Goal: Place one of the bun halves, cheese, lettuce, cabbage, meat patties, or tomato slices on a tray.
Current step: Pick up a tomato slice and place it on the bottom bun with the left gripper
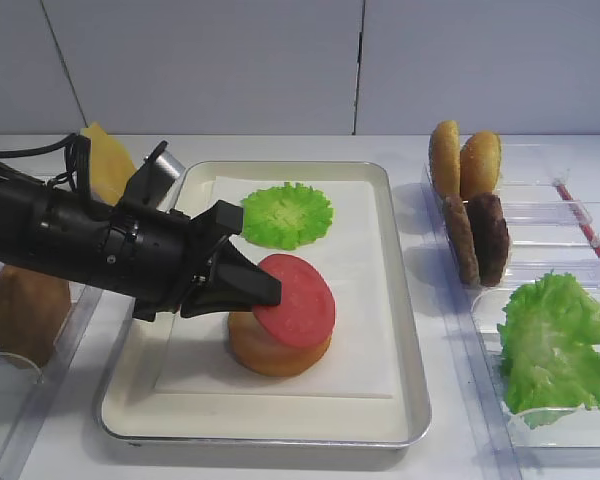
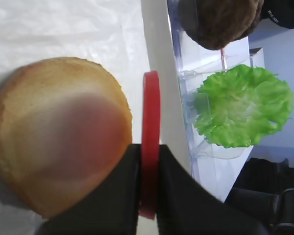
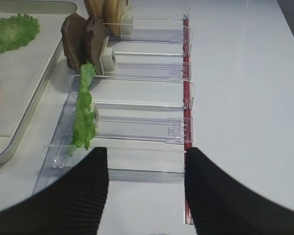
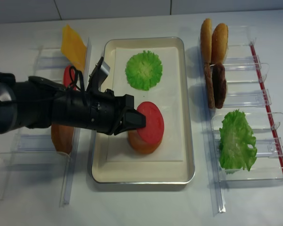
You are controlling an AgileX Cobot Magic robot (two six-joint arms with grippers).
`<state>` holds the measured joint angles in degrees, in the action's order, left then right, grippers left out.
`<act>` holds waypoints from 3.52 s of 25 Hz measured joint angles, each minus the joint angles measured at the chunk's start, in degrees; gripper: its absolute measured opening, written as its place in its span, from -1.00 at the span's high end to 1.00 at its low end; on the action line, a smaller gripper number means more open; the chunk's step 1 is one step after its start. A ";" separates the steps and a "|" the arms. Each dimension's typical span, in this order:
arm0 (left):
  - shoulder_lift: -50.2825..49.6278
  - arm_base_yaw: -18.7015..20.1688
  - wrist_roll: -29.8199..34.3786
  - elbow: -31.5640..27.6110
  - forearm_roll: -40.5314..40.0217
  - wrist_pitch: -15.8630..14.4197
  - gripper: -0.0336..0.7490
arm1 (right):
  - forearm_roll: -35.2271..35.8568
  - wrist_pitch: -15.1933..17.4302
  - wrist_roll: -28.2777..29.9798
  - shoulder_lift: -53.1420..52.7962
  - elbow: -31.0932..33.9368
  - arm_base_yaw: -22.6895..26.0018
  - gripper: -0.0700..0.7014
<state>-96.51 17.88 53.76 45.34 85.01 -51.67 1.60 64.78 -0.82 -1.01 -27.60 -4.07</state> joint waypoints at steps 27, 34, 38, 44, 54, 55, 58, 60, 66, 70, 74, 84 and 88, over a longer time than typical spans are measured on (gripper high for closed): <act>-0.02 0.00 -1.54 0.00 -3.06 2.46 0.84 | 0.00 0.00 0.00 0.00 0.00 0.00 -0.17; -0.02 0.00 -1.73 0.00 -3.18 3.57 0.84 | 0.00 0.00 0.00 0.00 0.00 0.00 -0.17; -0.02 0.00 -1.73 0.00 -3.30 4.01 0.84 | 0.00 0.00 0.00 0.00 0.00 0.00 -0.17; -0.02 0.00 -2.22 0.00 -3.71 4.43 0.84 | 0.00 0.00 0.00 0.00 0.00 0.00 -0.17; -0.02 0.00 -2.54 0.00 -4.59 5.25 0.84 | 0.00 0.00 0.00 0.00 0.00 0.00 -0.17; -0.02 0.00 -2.54 0.00 -4.59 5.28 0.84 | 0.00 0.00 0.00 0.00 0.00 0.00 -0.17; -0.02 0.00 -2.54 0.00 -4.59 5.28 0.84 | 0.00 0.00 0.00 0.00 0.00 0.00 -0.17; -0.02 0.00 -2.77 0.00 -4.86 5.37 0.84 | 0.00 0.00 0.00 0.00 0.00 0.00 -0.17; -1.11 0.00 -4.77 0.10 -6.03 5.96 0.84 | 0.00 0.00 0.00 0.00 0.00 0.00 -0.17; -2.71 0.00 -5.13 0.45 -5.55 4.73 0.84 | 0.00 0.00 0.00 0.00 0.00 0.00 -0.17; -3.06 0.00 -5.21 0.45 -5.07 4.63 0.84 | 0.00 0.00 0.00 0.00 0.00 0.00 -0.17; -3.19 0.19 -5.59 0.45 -5.17 4.53 0.64 | 0.00 0.00 0.00 0.00 0.00 0.00 -0.17; -3.19 0.35 -6.50 0.45 -6.25 4.31 0.43 | 0.00 0.00 0.10 0.00 0.00 0.00 -0.17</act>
<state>-99.71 18.24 47.25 45.80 78.77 -47.36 1.60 64.78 -0.71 -1.01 -27.60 -4.07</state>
